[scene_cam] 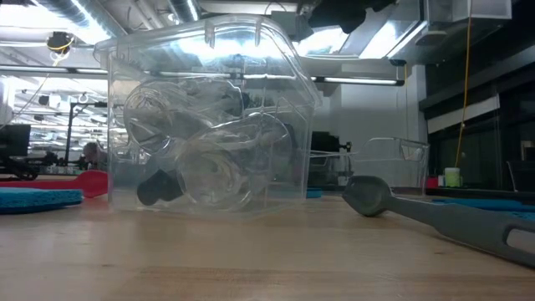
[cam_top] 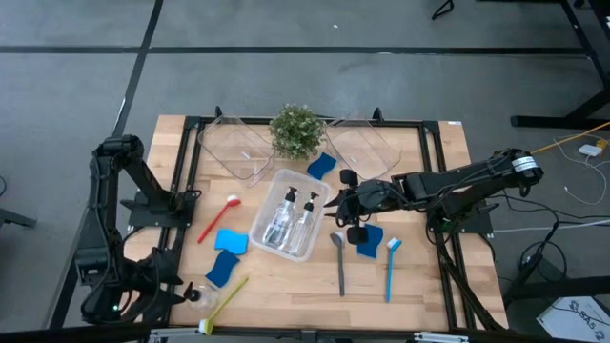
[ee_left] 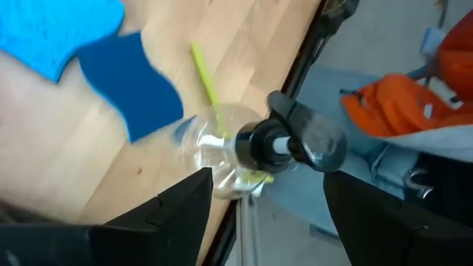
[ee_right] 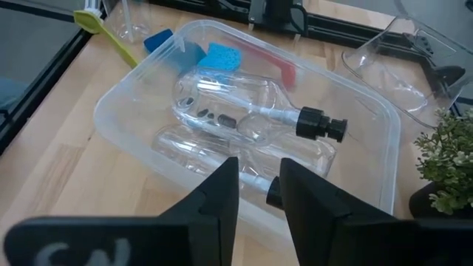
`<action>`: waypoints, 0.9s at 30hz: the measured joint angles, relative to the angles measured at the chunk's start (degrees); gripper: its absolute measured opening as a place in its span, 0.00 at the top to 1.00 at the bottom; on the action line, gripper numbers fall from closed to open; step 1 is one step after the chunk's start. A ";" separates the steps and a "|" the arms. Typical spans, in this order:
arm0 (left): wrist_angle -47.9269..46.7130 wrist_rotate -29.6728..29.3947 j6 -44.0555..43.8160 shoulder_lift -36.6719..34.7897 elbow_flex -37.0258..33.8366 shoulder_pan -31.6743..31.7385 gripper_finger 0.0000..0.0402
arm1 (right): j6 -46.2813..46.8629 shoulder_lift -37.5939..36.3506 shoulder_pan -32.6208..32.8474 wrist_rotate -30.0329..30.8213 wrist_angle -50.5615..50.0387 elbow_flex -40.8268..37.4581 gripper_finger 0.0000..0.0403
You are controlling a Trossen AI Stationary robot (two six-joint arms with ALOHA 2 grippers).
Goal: Pick & Place Kitchen Sink Supplies
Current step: Put the liquid dispenser bottle into the white bin
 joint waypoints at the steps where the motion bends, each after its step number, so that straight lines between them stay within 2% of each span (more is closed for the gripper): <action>1: 0.02 -0.81 0.38 0.01 0.00 0.03 0.38 | 0.00 0.00 0.00 0.00 0.04 0.00 0.75; 15: -0.68 -1.59 1.47 0.31 0.09 1.28 0.38 | -0.02 0.00 0.00 -0.01 0.34 0.00 0.75; 21: -0.90 4.61 1.54 0.35 0.09 1.49 0.38 | -0.53 0.00 0.00 0.00 0.36 0.00 0.75; 27: -0.93 2.87 8.57 0.35 0.09 1.44 0.38 | -1.28 0.00 0.00 -0.02 0.36 0.00 0.75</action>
